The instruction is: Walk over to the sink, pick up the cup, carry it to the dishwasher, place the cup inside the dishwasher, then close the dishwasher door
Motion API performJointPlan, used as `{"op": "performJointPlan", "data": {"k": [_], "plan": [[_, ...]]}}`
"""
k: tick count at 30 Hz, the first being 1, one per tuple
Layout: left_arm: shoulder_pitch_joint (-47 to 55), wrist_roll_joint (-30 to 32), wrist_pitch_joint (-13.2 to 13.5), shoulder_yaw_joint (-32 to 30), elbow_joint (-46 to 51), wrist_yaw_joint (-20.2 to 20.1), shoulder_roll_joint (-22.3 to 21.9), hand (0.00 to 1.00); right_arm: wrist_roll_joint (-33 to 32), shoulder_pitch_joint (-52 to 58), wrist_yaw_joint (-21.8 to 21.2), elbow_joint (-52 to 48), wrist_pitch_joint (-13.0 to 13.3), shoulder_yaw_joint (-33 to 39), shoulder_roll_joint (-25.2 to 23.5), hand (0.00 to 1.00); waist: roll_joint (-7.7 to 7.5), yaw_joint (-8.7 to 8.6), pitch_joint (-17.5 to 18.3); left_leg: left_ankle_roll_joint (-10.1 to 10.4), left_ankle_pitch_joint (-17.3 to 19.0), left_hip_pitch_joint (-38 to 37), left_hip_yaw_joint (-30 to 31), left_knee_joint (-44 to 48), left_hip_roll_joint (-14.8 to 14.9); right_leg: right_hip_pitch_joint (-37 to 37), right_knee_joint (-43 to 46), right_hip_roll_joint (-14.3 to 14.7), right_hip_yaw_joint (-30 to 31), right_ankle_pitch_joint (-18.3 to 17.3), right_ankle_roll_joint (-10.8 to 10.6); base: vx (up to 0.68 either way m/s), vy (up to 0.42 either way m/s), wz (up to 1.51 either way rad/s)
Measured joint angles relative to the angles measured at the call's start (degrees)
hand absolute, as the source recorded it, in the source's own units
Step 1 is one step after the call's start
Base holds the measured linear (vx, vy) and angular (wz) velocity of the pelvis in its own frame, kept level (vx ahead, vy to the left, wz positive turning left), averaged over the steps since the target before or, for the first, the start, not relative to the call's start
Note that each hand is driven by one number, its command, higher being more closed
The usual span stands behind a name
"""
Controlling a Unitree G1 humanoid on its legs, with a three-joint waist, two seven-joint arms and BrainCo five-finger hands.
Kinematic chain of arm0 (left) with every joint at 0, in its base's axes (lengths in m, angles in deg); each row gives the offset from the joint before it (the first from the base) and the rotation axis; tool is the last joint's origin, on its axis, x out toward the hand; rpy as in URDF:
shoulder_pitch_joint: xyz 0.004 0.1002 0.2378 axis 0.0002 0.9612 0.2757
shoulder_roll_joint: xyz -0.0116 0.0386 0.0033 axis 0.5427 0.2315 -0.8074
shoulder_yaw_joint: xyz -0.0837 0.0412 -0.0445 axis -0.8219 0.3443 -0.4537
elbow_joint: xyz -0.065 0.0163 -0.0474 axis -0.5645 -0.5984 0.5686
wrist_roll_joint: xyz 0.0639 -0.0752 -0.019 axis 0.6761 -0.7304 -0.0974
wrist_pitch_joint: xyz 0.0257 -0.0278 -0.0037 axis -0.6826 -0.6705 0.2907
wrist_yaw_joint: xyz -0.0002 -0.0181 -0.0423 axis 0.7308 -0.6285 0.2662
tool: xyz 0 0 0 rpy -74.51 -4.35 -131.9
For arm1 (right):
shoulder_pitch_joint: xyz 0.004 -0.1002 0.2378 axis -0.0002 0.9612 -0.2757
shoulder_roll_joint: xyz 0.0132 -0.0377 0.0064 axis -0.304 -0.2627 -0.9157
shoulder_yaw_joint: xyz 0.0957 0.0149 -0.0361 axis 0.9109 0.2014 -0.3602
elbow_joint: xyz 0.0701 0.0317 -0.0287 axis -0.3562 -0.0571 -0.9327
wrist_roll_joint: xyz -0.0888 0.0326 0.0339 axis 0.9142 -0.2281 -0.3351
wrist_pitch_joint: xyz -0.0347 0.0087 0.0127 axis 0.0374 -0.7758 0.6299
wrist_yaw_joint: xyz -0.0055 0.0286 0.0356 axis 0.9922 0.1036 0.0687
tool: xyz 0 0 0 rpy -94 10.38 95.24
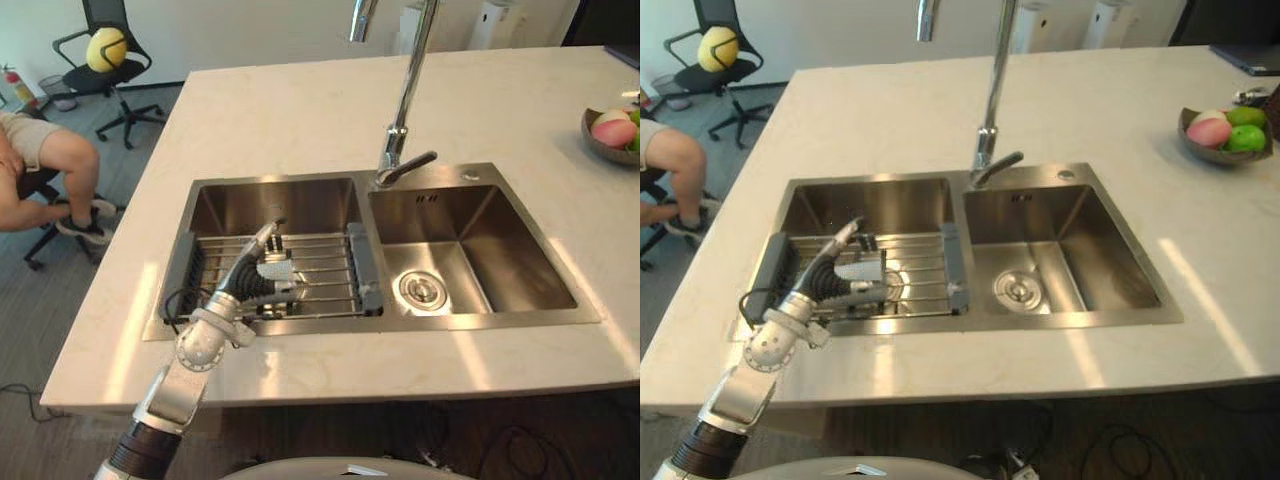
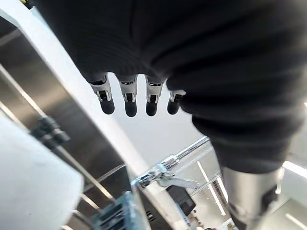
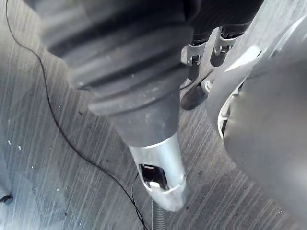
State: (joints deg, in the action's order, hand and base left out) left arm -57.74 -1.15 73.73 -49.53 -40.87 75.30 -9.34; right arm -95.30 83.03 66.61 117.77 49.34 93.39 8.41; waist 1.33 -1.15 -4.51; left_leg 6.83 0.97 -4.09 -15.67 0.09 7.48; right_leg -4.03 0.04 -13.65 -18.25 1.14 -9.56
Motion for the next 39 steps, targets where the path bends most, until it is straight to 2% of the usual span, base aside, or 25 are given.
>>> {"op": "performJointPlan", "data": {"k": [1,3,5,7,10,15,20,25,27,30,39], "plan": [[0.25,1.78,0.29,0.04,-0.77,1.24,0.53,0.0,0.0,-0.09,0.06,0.01,-0.27,-0.31,0.01,0.0,-0.27,-0.04,0.12,-0.01,-0.06,-0.02,0.0,-0.28,-0.1,-0.02,-0.26,0.0,-0.05,0.11,-0.04,0.04,0.01,-0.01],[1.34,6.54,3.31,0.02,-1.82,7.25,3.0,0.0,0.04,0.0,0.08,0.06,-1.05,-1.41,0.06,0.0,-1.14,-0.04,0.34,-0.01,-0.07,0.0,0.02,-0.67,-0.37,-0.22,-1.22,0.01,-0.17,0.49,0.19,0.05,0.011,0.0],[1.45,9.99,6.65,-0.05,-1.8,12.15,4.04,0.0,0.11,0.18,-0.11,0.09,-1.36,-1.67,0.06,0.0,-1.18,-0.01,0.39,-0.03,-0.07,-0.03,0.17,-0.93,-0.52,-0.5,-1.54,-0.02,-0.79,0.69,0.53,0.04,0.008,0.06],[1.45,13.55,8.68,-0.05,-1.78,15.79,4.5,0.0,0.33,0.17,-0.53,0.12,-1.45,-2.27,-0.01,0.0,-1.17,-0.17,0.44,-0.03,-0.07,-0.2,0.55,-1.14,-0.58,-1.11,-1.95,-0.01,-1.38,0.72,0.69,0.04,0.002,0.1],[1.45,17.47,9.28,0.6,-1.83,18.21,4.69,0.0,0.79,0.14,-1.68,0.16,-1.41,-2.42,0.45,0.0,-0.92,-0.19,0.6,-0.03,-0.07,-0.23,0.71,-1.18,-0.6,-1.33,-2.22,0.06,-1.46,0.64,0.83,0.01,-0.002,0.02],[1.48,19.61,8.55,1.23,-2.07,20.2,5.42,0.0,0.77,0.45,-2.92,0.4,-1.4,-3.05,1.46,0.0,-0.61,-0.61,1.02,-0.04,-0.06,-1.06,0.85,-1.38,-0.61,-2.11,-2.21,0.09,-1.56,0.18,2.09,-0.01,-0.001,0.0],[1.5,19.77,7.65,2.69,-3.3,19.18,6.36,0.0,0.69,0.41,-2.93,0.39,-1.44,-4.2,1.79,0.0,-0.4,-0.78,1.31,-0.25,-1.31,-1.2,1.29,-3.18,-0.85,-1.75,-2.23,0.09,-1.84,0.3,2.06,-0.04,-0.007,0.04],[1.52,22.39,2.76,4.01,-5.06,14.63,6.54,0.0,0.58,0.04,-2.63,0.3,-1.74,-5.45,1.78,0.0,-0.33,-0.85,1.36,-0.18,-2.06,-1.43,1.47,-4.42,-0.91,-1.81,-2.66,0.19,-2.25,0.77,1.28,-0.01,-0.005,0.03],[1.53,23.79,0.01,4.03,-6.03,12.54,7.73,0.0,-0.01,-0.2,-2.2,0.28,-2.59,-5.56,1.79,0.0,-0.32,-0.98,1.37,-0.17,-2.06,-1.34,1.42,-4.44,-0.92,-1.8,-2.93,0.23,-2.24,0.99,0.94,0.0,0.0,0.0],[1.54,24.15,-2.21,4.01,-7.52,10.68,9.7,0.0,-2.2,-0.23,-1.75,0.28,-3.59,-5.89,1.83,0.0,-0.31,-1.25,1.38,-0.17,-2.06,-1.29,1.39,-4.46,-0.93,-1.81,-3.04,0.25,-2.25,1.12,0.76,0.0,0.0,0.0],[1.53,26.21,-2.87,3.42,-7.55,8.38,13.39,0.0,-5.79,-0.16,-1.24,0.35,-3.93,-5.79,2.16,0.0,-0.15,-1.63,1.48,-0.17,-2.06,-1.24,1.39,-4.46,-0.95,-1.82,-3.16,0.25,-2.28,1.22,0.84,0.0,0.0,0.0]]}}
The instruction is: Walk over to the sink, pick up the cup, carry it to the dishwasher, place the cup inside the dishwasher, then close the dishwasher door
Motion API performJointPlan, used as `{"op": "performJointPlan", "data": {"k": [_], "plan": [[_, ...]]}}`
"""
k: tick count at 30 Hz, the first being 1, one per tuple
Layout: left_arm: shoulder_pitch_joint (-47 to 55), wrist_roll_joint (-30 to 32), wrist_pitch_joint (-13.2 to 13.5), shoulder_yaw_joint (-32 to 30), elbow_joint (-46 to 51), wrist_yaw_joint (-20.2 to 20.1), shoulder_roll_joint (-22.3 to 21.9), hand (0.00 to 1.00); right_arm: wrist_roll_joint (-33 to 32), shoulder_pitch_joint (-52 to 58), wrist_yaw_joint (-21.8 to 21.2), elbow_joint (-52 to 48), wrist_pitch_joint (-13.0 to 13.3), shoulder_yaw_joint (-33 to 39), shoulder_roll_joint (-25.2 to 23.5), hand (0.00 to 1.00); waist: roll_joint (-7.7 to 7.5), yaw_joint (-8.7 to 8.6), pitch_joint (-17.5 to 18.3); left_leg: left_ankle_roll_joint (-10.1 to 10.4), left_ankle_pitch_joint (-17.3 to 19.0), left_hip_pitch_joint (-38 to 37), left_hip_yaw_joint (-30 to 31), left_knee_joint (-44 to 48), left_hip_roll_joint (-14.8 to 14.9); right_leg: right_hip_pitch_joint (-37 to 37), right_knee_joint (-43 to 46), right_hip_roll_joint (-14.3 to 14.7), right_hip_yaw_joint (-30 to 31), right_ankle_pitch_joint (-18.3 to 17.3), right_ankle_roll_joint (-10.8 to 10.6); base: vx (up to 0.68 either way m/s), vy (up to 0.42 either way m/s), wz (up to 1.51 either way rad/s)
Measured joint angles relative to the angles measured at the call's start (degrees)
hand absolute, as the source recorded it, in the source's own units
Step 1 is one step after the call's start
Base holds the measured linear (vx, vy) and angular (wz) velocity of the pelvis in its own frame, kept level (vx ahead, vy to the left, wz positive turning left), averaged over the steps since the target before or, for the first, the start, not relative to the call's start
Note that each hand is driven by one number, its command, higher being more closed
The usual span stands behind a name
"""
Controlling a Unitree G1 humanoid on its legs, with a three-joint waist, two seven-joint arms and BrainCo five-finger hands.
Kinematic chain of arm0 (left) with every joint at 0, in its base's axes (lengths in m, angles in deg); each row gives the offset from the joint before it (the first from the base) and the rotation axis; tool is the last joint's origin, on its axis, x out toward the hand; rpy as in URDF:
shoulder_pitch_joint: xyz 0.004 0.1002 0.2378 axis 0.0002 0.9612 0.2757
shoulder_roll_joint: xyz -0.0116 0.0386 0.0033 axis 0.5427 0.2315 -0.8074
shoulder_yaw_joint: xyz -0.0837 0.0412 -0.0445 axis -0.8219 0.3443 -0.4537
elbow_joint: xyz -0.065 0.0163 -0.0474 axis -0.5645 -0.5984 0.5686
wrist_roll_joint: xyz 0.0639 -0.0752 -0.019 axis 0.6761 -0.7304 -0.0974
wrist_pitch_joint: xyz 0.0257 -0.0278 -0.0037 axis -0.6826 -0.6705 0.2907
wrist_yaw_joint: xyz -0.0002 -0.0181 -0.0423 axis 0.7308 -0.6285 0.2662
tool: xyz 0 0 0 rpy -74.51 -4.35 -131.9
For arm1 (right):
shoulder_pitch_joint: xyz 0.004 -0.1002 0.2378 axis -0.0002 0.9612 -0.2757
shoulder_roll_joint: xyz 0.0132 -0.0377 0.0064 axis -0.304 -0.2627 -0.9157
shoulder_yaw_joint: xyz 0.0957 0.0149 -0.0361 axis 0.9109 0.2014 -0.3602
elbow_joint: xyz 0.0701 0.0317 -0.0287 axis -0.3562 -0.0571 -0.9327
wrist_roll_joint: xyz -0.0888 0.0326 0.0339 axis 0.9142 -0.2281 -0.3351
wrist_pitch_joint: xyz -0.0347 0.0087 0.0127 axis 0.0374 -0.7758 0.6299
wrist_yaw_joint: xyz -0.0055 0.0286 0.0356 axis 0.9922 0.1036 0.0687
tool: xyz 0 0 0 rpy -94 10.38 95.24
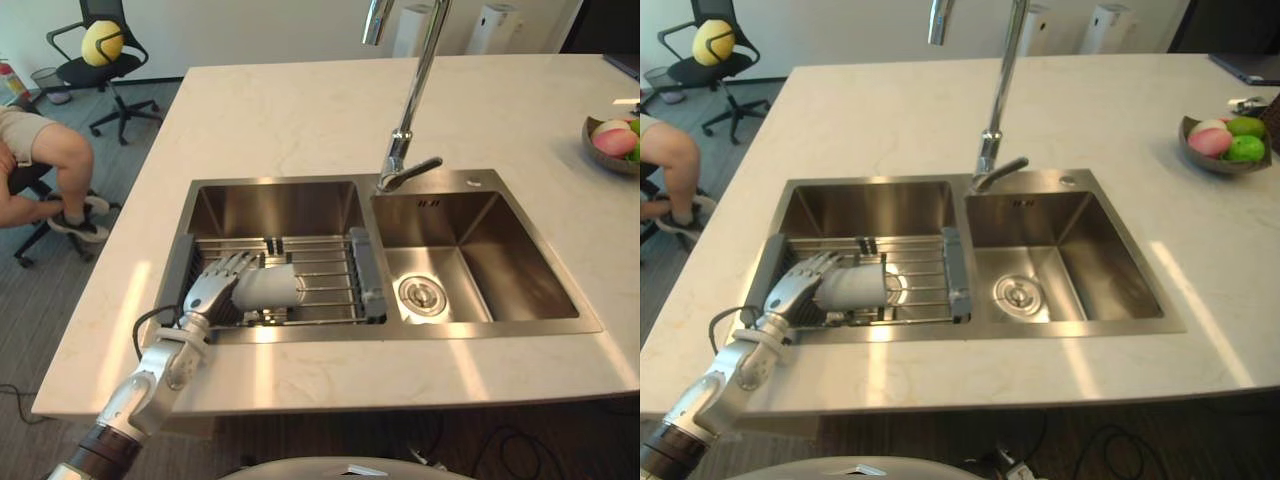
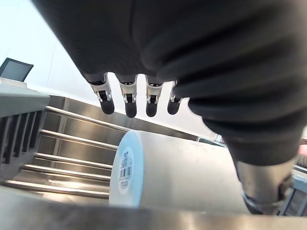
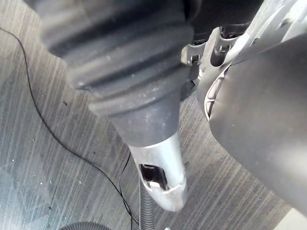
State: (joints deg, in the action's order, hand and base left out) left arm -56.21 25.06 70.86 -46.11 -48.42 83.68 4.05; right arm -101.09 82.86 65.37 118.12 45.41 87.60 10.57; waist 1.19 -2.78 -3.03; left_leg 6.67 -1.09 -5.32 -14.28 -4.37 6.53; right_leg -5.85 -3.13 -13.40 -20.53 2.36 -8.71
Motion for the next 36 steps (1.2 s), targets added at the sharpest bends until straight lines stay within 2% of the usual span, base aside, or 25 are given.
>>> {"op": "performJointPlan", "data": {"k": [4,6,9,17,25,31,36], "plan": [[-0.07,-0.09,0.51,-0.72,-0.02,-0.98,1.92,0.0,-0.24,0.05,0.01,0.0,-0.01,0.04,0.04,0.0,0.17,-0.14,0.11,0.02,-0.01,0.0,-0.03,-0.02,0.0,-0.01,-0.1,0.0,0.01,0.03,-0.01,0.0,0.0,0.0],[-0.35,-0.1,2.36,-0.74,-0.06,-1.43,3.06,0.0,-0.54,0.05,0.07,0.0,-0.02,0.06,0.06,0.0,0.18,-0.1,0.11,0.02,-0.02,0.01,-0.03,-0.03,-0.01,-0.02,-0.13,0.0,0.01,0.05,-0.03,0.0,0.0,0.0],[-1.09,-0.1,3.39,-0.72,-0.24,-3.39,3.55,0.0,-0.79,0.1,0.06,0.0,-0.03,0.09,0.09,0.0,0.18,-0.1,0.11,0.03,-0.02,0.02,-0.02,-0.04,-0.02,-0.04,-0.17,0.0,-0.01,0.08,-0.07,0.0,0.0,0.0],[-2.28,0.02,3.38,-0.28,-1.16,-4.57,3.75,0.0,-2.08,0.18,0.17,0.0,0.01,0.03,0.14,0.0,0.21,-0.54,0.13,0.04,-0.03,0.01,-0.04,-0.04,-0.02,-0.08,-0.22,0.01,0.0,0.12,-0.05,0.0,0.0,0.0],[-5.46,0.19,3.28,2.07,-4.13,-4.49,5.8,0.0,-3.17,0.39,0.12,0.01,0.01,-0.01,0.21,0.0,0.2,-0.84,0.13,0.05,-0.03,-0.2,-1.37,-0.05,-0.02,-0.02,-1.36,0.18,1.23,1.2,0.0,-0.01,-0.002,-0.08],[-8.16,0.09,1.57,4.23,-7.14,-4.44,6.21,0.0,-3.2,0.87,0.06,0.09,-0.01,-0.01,0.2,0.0,0.21,-1.08,0.13,0.06,-0.02,-0.8,-2.16,-0.08,-0.01,0.17,-1.42,0.19,2.41,1.22,0.06,-0.03,-0.009,-0.07],[-10.31,0.07,-0.58,6.5,-11.02,-4.84,6.66,0.0,-3.17,1.17,-0.26,0.53,0.33,0.1,0.12,0.0,0.26,-2.09,0.16,0.08,-0.01,-0.9,-3.27,-0.08,-0.01,0.93,-1.42,0.2,3.55,1.6,0.05,-0.03,-0.007,-0.11]]}}
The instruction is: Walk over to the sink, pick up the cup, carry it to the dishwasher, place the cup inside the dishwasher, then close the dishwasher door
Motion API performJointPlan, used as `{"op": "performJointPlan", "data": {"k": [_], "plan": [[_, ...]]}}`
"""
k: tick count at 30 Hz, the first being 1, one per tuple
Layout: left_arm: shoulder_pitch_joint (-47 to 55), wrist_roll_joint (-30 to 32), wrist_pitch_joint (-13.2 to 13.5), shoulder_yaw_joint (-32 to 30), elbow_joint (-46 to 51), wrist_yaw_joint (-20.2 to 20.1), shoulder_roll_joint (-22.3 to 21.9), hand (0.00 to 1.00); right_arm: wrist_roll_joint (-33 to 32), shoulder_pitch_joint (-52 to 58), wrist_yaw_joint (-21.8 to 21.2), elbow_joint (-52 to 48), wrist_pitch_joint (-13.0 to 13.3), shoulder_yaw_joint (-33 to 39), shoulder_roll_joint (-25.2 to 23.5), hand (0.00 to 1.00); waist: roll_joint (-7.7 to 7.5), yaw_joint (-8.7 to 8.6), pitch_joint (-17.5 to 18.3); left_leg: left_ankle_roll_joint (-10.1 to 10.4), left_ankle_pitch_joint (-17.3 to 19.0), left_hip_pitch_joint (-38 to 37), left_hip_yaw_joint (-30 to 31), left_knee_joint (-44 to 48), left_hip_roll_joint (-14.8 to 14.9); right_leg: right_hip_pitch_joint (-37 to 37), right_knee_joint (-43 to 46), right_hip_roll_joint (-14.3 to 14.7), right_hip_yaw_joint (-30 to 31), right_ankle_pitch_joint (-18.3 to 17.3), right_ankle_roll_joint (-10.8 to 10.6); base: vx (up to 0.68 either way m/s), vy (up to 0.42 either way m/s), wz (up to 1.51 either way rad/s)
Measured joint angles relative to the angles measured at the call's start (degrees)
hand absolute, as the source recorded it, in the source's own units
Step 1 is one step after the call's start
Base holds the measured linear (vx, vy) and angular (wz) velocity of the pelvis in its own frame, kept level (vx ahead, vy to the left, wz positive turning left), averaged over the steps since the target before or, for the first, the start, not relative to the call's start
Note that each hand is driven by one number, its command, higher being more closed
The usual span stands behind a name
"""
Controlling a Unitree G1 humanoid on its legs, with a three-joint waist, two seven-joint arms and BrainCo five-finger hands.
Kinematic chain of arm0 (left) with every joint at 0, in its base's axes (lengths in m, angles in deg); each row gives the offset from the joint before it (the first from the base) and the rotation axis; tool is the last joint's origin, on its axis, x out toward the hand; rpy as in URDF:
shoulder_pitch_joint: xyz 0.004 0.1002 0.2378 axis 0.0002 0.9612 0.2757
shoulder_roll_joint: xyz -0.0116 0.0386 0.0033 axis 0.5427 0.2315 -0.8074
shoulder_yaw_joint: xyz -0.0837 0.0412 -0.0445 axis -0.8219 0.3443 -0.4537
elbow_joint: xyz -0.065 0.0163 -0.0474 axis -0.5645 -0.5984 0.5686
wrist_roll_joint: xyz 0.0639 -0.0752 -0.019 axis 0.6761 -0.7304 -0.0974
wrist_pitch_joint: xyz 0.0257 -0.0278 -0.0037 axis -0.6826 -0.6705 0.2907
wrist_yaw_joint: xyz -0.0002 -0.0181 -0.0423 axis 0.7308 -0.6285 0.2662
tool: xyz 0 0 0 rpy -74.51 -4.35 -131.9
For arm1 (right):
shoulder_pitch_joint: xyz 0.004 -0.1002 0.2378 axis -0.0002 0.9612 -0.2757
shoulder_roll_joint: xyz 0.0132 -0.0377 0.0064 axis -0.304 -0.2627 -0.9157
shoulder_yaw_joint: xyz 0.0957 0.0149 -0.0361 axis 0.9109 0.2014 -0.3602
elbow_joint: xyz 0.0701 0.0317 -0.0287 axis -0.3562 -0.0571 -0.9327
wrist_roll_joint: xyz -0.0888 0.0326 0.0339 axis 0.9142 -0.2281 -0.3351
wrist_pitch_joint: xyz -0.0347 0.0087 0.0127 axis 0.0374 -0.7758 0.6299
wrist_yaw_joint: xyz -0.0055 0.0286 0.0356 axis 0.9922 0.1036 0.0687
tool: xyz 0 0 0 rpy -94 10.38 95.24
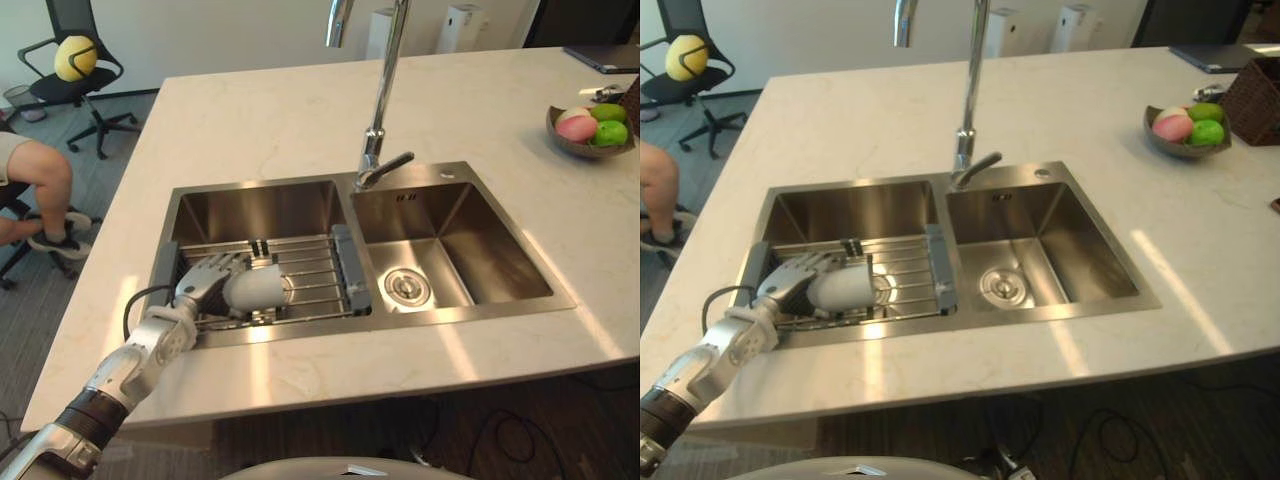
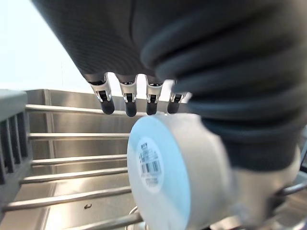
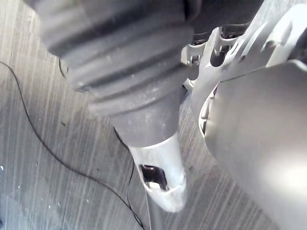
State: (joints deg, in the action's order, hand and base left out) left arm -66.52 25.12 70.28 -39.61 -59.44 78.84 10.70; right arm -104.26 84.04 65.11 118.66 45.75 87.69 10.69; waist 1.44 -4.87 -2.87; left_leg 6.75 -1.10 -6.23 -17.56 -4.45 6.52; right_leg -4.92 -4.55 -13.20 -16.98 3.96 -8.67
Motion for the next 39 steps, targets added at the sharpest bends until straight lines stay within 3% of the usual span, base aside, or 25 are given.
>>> {"op": "performJointPlan", "data": {"k": [6,11,19,27,28,34,39], "plan": [[-2.23,0.05,-2.09,1.16,-2.9,-0.35,-0.33,0.0,-1.05,2.19,-2.53,2.83,4.12,1.79,-0.94,0.0,0.09,-1.5,0.05,0.03,0.03,-0.03,-0.87,0.0,0.04,0.65,-0.01,0.07,0.86,0.26,-0.14,-0.02,-0.012,-0.08],[-3.99,0.14,-1.92,1.59,-6.2,-0.06,-0.58,0.0,0.4,2.26,-3.3,3.89,7.38,2.49,-1.8,0.0,0.1,-1.78,0.05,0.03,0.04,-0.04,-1.68,0.0,0.06,1.05,-0.02,0.14,1.93,0.57,-0.23,-0.02,-0.009,-0.08],[-5.47,2.38,0.85,2.01,-8.07,-0.22,-1.45,0.0,1.26,2.13,-3.91,4.41,8.75,2.73,-2.35,0.0,0.11,-1.74,0.05,0.06,0.08,0.01,-1.67,0.0,0.06,1.32,-0.04,0.14,1.92,0.59,-0.25,0.0,0.0,0.0],[-8.6,1.87,3.46,3.42,-8.29,-7.54,-1.52,0.0,1.28,2.03,-3.9,6.04,9.59,2.7,-2.31,0.0,0.16,-1.81,0.08,0.06,0.08,-0.02,-1.55,0.0,0.06,1.22,-0.04,0.14,1.85,0.61,-0.3,0.0,0.0,0.0],[-9.13,0.98,3.74,3.83,-8.18,-8.73,-1.51,1.0,1.28,2.04,-3.87,6.05,9.62,2.69,-2.28,0.0,0.2,-1.8,0.08,0.06,0.09,-0.03,-1.52,0.0,0.06,1.2,-0.04,0.14,1.83,0.62,-0.31,0.0,0.0,0.0],[-10.94,-6.83,3.95,5.77,-7.47,-15.61,0.18,1.0,1.29,2.02,-3.75,6.06,9.75,2.35,-2.19,0.0,0.55,-1.9,0.11,0.06,0.09,-0.02,-1.38,0.01,0.06,1.11,-0.05,0.14,1.68,0.73,-0.52,0.0,0.0,0.0],[-11.84,-12.58,4.08,8.54,-7.2,-16.58,0.86,1.0,1.29,1.9,-3.78,6.07,10.34,2.09,-1.94,0.0,1.0,-2.5,-0.02,0.05,0.09,0.01,-1.33,0.01,0.06,1.12,-0.05,0.14,1.65,0.71,-0.52,0.0,0.0,0.0]]}}
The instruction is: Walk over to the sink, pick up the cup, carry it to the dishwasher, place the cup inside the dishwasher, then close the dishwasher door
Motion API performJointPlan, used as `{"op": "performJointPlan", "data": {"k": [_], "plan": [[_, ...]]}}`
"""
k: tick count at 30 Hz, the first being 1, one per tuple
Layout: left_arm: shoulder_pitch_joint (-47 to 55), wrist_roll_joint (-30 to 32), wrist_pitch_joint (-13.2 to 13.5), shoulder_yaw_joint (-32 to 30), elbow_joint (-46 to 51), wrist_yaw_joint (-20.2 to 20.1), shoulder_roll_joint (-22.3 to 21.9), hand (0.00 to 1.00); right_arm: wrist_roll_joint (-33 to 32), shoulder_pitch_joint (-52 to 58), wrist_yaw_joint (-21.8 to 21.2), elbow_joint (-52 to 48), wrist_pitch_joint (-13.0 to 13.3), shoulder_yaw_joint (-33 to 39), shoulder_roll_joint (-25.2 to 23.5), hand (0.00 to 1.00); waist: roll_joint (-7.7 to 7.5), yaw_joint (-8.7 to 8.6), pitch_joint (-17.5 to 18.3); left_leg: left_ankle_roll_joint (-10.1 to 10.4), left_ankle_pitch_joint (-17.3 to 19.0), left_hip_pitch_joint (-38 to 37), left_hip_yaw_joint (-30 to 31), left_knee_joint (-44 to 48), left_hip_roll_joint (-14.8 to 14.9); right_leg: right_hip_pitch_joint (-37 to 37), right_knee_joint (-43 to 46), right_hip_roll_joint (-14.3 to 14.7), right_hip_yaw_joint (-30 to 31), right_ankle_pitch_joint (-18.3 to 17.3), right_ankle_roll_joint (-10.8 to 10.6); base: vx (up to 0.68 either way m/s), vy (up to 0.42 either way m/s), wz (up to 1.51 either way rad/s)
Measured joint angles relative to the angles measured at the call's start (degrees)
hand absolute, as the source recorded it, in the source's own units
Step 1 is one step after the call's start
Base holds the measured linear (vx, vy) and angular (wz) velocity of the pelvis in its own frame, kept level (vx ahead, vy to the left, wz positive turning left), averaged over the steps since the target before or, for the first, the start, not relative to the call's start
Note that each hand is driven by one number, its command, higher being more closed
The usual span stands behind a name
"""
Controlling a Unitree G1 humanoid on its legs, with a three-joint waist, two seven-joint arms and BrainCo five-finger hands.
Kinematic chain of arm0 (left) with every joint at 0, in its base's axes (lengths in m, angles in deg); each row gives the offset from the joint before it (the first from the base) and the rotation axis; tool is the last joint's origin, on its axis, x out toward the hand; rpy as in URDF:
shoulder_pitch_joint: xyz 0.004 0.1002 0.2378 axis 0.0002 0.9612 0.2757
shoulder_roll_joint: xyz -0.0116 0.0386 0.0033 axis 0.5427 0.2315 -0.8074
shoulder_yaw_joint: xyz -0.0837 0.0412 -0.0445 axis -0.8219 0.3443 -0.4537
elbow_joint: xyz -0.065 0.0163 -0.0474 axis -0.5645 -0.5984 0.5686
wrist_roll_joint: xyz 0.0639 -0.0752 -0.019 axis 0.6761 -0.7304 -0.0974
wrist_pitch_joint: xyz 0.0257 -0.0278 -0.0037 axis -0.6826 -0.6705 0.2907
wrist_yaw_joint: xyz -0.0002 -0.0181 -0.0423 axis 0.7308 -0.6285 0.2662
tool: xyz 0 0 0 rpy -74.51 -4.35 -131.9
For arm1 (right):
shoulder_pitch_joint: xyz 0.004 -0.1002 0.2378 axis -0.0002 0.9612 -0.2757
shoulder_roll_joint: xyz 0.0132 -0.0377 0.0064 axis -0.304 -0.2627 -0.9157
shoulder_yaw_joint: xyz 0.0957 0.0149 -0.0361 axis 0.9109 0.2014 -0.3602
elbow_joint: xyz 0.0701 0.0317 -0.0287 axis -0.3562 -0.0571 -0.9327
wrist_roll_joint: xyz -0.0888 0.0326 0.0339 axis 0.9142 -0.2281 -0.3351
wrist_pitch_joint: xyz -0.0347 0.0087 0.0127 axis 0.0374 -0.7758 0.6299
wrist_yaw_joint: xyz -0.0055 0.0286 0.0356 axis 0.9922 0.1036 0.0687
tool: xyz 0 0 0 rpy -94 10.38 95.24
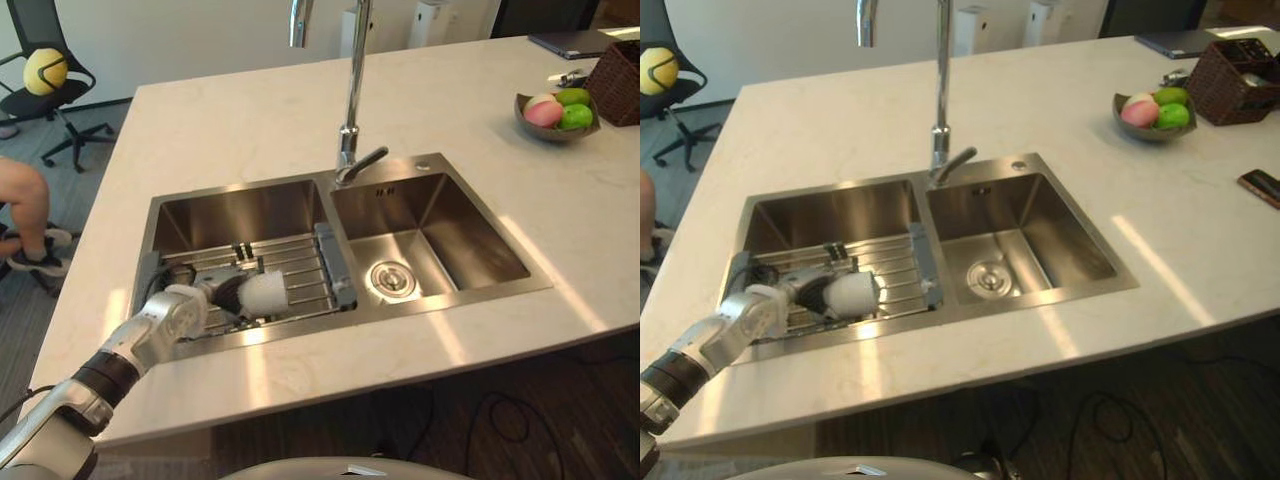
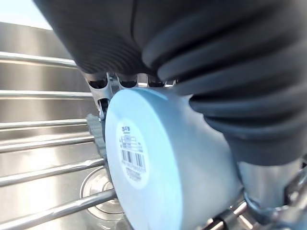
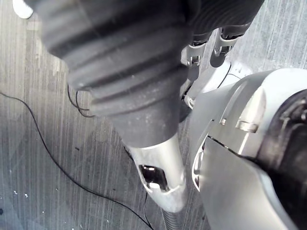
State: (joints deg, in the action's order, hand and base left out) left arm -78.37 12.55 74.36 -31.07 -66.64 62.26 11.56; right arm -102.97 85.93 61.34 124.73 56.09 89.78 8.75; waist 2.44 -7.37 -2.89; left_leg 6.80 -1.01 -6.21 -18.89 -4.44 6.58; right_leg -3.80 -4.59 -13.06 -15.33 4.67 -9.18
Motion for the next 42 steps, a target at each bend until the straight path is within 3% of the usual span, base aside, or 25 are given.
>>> {"op": "performJointPlan", "data": {"k": [7,12,14,18,21,28,35,42], "plan": [[0.35,-10.66,0.52,1.91,0.06,1.61,0.11,1.0,0.0,-0.02,-0.26,0.0,0.66,0.0,0.52,0.0,0.93,-0.58,-0.79,0.0,0.08,0.1,0.1,0.01,0.0,-0.14,0.01,0.0,-0.21,-0.01,-0.05,0.0,0.0,0.0],[3.16,-19.46,0.42,0.55,0.68,7.86,-0.19,1.0,-0.01,-0.66,-0.87,-0.09,0.96,0.05,0.83,0.0,0.68,-0.44,-1.08,-0.01,0.07,0.13,0.64,0.01,0.0,-0.34,0.02,0.0,-0.99,-0.11,0.12,0.0,-0.002,0.05],[5.05,-21.91,0.39,-2.93,1.44,10.5,-0.77,1.0,-0.03,-0.69,-0.87,-0.1,0.9,0.48,0.81,0.0,0.55,-0.22,-1.16,-0.04,0.04,0.21,0.98,0.02,0.0,-0.55,0.02,0.0,-1.28,-0.17,0.23,-0.01,-0.015,0.07],[7.06,-28.96,0.66,-15.65,8.07,17.23,-2.58,1.0,-0.01,-0.27,-1.03,-0.1,0.7,3.29,0.8,0.0,0.13,1.95,-1.36,-0.09,-0.22,0.27,2.78,0.02,0.0,-1.83,0.04,0.0,-3.13,-0.59,0.87,-0.01,-0.019,0.2],[7.06,-33.71,1.23,-23.1,12.0,19.99,-2.64,1.0,0.02,-0.32,-1.55,-0.24,0.59,5.36,0.74,0.0,-0.02,3.61,-1.31,-0.15,-0.38,0.27,3.8,0.02,0.0,-2.36,0.46,0.0,-4.29,-1.1,1.26,-0.02,-0.016,0.21],[7.38,-45.34,1.83,-32.02,16.71,20.76,-4.5,1.0,2.31,-0.58,-2.5,-0.43,0.37,8.86,-0.18,0.0,-0.42,6.18,-1.18,-0.17,-0.79,0.46,5.62,0.01,0.01,-3.28,0.87,-0.02,-5.99,-1.81,1.59,-0.02,-0.015,0.13],[7.86,-63.34,2.44,-41.86,21.35,20.45,-10.64,1.0,5.76,-0.85,-2.45,0.4,0.41,12.06,-2.13,0.0,-1.35,7.47,-0.89,-0.05,-1.35,1.37,7.05,0.01,0.06,-2.84,3.09,-0.41,-6.58,-2.75,-0.53,-0.01,-0.012,0.11],[9.27,-79.56,2.31,-47.0,21.57,14.77,-16.86,1.0,9.4,-0.8,-2.01,2.14,0.65,14.26,-3.57,0.0,-2.99,9.17,-0.74,-0.15,-1.91,1.56,9.59,0.01,-0.17,-1.27,9.89,-1.76,-6.94,-6.57,-0.36,-0.01,-0.003,0.16]]}}
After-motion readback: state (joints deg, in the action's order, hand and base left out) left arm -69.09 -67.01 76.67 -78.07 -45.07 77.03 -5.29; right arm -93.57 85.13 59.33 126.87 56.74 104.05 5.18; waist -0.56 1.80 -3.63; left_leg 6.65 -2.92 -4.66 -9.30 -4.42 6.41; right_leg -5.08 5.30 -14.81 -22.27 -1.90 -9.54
